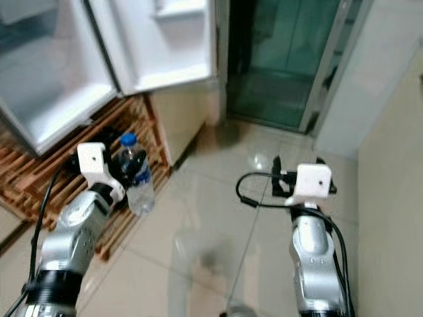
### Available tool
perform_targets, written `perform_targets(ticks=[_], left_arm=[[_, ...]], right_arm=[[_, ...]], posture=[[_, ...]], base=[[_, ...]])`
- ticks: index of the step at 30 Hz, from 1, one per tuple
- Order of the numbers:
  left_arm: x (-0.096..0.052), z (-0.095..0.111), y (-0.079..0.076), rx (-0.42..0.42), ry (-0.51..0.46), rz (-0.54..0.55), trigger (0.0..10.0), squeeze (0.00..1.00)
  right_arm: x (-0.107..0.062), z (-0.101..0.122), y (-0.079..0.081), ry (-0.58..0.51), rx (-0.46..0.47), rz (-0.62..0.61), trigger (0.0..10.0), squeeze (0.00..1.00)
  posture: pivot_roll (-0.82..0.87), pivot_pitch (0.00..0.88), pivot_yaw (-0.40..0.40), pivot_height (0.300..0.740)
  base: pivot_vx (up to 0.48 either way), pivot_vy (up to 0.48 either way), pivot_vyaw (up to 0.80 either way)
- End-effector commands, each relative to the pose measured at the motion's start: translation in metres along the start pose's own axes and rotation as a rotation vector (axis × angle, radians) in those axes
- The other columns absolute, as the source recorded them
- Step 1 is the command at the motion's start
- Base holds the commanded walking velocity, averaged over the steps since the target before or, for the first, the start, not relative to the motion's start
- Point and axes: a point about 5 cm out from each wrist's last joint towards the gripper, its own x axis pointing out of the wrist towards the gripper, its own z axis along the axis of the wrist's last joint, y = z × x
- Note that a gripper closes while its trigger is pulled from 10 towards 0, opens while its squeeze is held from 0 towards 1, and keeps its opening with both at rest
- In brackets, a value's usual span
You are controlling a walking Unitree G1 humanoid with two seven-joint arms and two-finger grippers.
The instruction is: Restocking fridge
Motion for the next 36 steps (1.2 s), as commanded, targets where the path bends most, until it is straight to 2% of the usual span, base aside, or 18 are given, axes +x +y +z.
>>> perform_targets(ticks=[1,5,7,8,10,12,13,14,15,17,20,24,26,29,32,33,34,36], left_arm=[[0.002,0.003,0.006,-0.036,0.0,0.038,10.0,0.0],[0.003,0.003,0.006,-0.026,0.001,0.041,10.0,0.0],[0.003,0.004,0.006,0.043,-0.008,0.055,10.0,0.0],[0.003,0.005,0.007,0.065,-0.011,0.077,10.0,0.0],[0.005,0.009,0.008,0.075,-0.036,0.083,10.0,0.0],[0.006,0.013,0.008,0.072,-0.053,0.069,10.0,0.0],[0.006,0.013,0.009,0.074,-0.054,0.063,10.0,0.0],[0.006,0.013,0.009,0.074,-0.054,0.063,10.0,0.0],[0.008,0.012,0.006,0.086,-0.041,0.046,10.0,0.0],[0.01,0.012,0.005,0.089,-0.036,0.044,10.0,0.0],[0.016,0.011,0.003,0.073,-0.026,0.055,10.0,0.0],[0.02,0.01,0.0,0.097,-0.014,0.06,10.0,0.0],[0.022,0.006,0.001,0.129,0.007,0.082,10.0,0.0],[0.027,0.004,-0.002,0.133,0.028,0.09,10.0,0.0],[0.03,0.009,-0.005,0.129,-0.006,0.081,10.0,0.0],[0.031,0.008,-0.004,0.108,-0.006,0.091,10.0,0.0],[0.031,0.008,-0.004,0.108,-0.006,0.091,10.0,0.0],[0.031,0.002,-0.004,0.108,0.018,0.102,10.0,0.0]], right_arm=[[0.001,0.006,-0.004,-0.025,-0.007,-0.025,10.0,0.0],[-0.001,0.009,-0.009,-0.034,-0.021,-0.047,10.0,0.0],[-0.005,0.011,-0.027,-0.031,-0.046,-0.125,10.0,0.0],[-0.008,0.013,-0.042,-0.031,-0.065,-0.194,10.0,0.0],[-0.015,0.016,-0.097,-0.004,-0.126,-0.415,10.0,0.0],[-0.02,0.028,-0.144,-0.019,-0.16,-0.58,10.0,0.0],[-0.021,0.036,-0.159,-0.039,-0.166,-0.628,10.0,0.0],[-0.021,0.036,-0.159,-0.039,-0.166,-0.628,10.0,0.0],[-0.02,0.056,-0.183,-0.089,-0.171,-0.647,10.0,0.0],[-0.019,0.06,-0.184,-0.101,-0.191,-0.621,10.0,0.0],[-0.027,0.067,-0.194,-0.108,-0.206,-0.686,10.0,0.0],[-0.05,0.107,-0.245,-0.191,-0.207,-0.888,10.0,0.0],[-0.052,0.135,-0.252,-0.26,-0.256,-0.878,10.0,0.0],[-0.053,0.156,-0.256,-0.314,-0.237,-0.844,10.0,0.0],[-0.04,0.129,-0.251,-0.135,-0.035,-0.676,10.0,0.0],[-0.032,0.114,-0.248,-0.012,-0.077,-0.598,10.0,0.0],[-0.032,0.114,-0.248,-0.012,-0.077,-0.598,10.0,0.0],[-0.01,0.106,-0.242,0.067,-0.135,-0.42,10.0,0.0]], posture=[[-0.13,0.0,0.093,0.74],[-0.14,0.0,0.094,0.74],[-0.14,0.0,0.097,0.74],[-0.14,0.0,0.097,0.74],[-0.15,0.0,0.097,0.74],[-0.17,0.0,0.117,0.74],[-0.17,0.0,0.122,0.74],[-0.17,0.0,0.122,0.74],[-0.2,0.0,0.135,0.74],[-0.2,0.0,0.136,0.74],[-0.22,0.0,0.151,0.74],[-0.26,0.0,0.188,0.74],[-0.28,0.0,0.205,0.74],[-0.3,0.0,0.214,0.74],[-0.31,0.0,0.209,0.74],[-0.32,0.0,0.211,0.74],[-0.32,0.0,0.211,0.74],[-0.33,0.0,0.209,0.74]], base=[[0.386,-0.277,0.0],[0.392,-0.269,0.0],[0.398,-0.262,0.0],[0.0,0.0,0.0],[0.0,0.0,0.0],[0.0,0.0,0.0],[0.0,0.0,0.0],[0.0,0.0,0.0],[0.442,0.0,0.0],[0.442,0.0,0.0],[0.442,0.0,0.0],[0.431,0.0,0.0],[0.0,0.0,0.0],[0.0,0.0,0.0],[0.0,0.0,0.0],[0.0,0.0,0.0],[0.0,0.0,0.0],[0.0,0.0,0.0]])
